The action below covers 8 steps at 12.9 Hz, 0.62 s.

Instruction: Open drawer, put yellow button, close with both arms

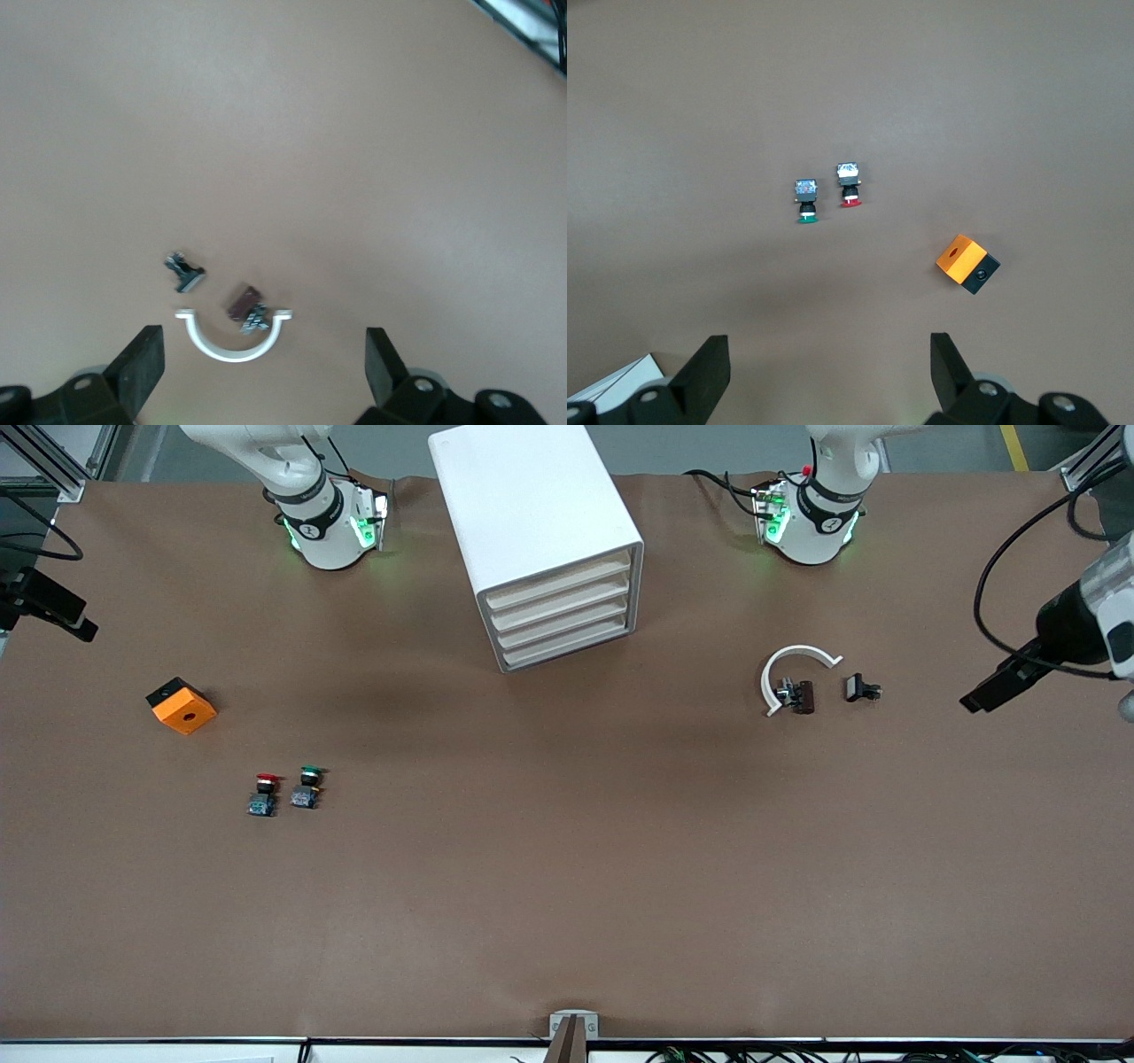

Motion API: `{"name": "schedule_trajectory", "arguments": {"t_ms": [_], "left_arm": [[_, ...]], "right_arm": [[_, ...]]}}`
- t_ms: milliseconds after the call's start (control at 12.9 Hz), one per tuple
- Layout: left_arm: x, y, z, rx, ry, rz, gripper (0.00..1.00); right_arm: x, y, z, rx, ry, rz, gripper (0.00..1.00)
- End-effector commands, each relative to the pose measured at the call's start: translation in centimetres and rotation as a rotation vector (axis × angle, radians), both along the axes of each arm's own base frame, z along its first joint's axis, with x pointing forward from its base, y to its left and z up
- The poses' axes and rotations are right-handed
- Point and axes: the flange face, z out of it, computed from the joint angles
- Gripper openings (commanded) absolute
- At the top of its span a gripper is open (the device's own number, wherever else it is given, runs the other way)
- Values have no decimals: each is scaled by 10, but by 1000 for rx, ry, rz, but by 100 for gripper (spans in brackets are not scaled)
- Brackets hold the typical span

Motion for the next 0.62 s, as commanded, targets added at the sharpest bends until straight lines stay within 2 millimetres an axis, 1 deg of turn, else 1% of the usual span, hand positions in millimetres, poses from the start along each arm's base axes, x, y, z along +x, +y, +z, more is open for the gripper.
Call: {"name": "schedule_trajectory", "arguments": {"t_ms": [0,77,232,309,541], "left_arm": [[-24,27,20,21,22,-198,100],[-32,36,25,17,39,-304,100],[-45,44,32,9,50,-458,100],[-52,45,35,9,47,-506,100],[-67,37,38,9,37,-538,100]], "right_arm": [[6,5,0,-2,-1,17,100],[9,5,-4,-2,6,13,100],[10,6,-6,-2,11,16,100],[11,6,-6,-1,9,15,100],[10,5,-6,-2,11,14,100]]}}
